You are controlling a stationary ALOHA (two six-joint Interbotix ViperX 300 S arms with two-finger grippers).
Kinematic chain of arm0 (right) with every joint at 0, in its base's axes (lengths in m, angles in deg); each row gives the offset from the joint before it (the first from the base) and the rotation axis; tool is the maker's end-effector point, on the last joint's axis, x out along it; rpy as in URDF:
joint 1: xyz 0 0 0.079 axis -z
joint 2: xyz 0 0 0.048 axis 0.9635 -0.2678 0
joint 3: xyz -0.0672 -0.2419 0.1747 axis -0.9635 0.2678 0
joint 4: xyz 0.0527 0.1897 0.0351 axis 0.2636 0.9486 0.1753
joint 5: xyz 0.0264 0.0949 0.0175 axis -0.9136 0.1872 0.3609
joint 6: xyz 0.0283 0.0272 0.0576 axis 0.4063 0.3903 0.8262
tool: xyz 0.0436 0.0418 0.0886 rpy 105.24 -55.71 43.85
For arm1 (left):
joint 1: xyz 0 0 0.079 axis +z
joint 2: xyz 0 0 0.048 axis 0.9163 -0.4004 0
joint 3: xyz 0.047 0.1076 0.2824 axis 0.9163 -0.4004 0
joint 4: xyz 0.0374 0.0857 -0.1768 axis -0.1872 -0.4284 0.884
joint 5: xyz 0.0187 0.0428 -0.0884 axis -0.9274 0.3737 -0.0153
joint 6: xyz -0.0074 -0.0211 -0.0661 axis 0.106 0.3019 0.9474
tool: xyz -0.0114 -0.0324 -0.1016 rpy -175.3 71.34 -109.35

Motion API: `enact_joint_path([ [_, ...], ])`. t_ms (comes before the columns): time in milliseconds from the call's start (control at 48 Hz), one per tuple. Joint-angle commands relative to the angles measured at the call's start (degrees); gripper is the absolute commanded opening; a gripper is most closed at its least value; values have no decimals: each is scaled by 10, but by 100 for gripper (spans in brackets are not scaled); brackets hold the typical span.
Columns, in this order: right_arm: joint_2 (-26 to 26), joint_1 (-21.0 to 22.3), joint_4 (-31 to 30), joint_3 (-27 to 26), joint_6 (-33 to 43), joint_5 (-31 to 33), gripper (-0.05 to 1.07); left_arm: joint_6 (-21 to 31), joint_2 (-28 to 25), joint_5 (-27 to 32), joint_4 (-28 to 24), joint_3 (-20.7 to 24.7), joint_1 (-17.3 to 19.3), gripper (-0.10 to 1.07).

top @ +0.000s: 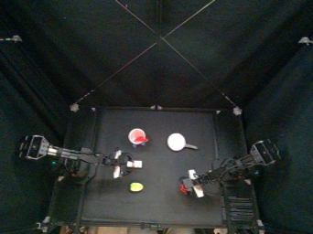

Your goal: Place apple in middle

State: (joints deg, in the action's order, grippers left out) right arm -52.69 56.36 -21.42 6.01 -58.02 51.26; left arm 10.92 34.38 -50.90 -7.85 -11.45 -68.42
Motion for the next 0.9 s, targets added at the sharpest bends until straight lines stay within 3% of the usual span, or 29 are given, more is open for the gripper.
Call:
enact_joint_path([
  [0,14,19,15,-11,1,1,64,0,2,-5,3,6,0,98],
  [375,4,104,74,-24,0,7,64,0,2,-5,6,5,0,98],
  [875,-71,132,66,-60,-1,16,65,-1,2,-5,6,4,0,98],
])
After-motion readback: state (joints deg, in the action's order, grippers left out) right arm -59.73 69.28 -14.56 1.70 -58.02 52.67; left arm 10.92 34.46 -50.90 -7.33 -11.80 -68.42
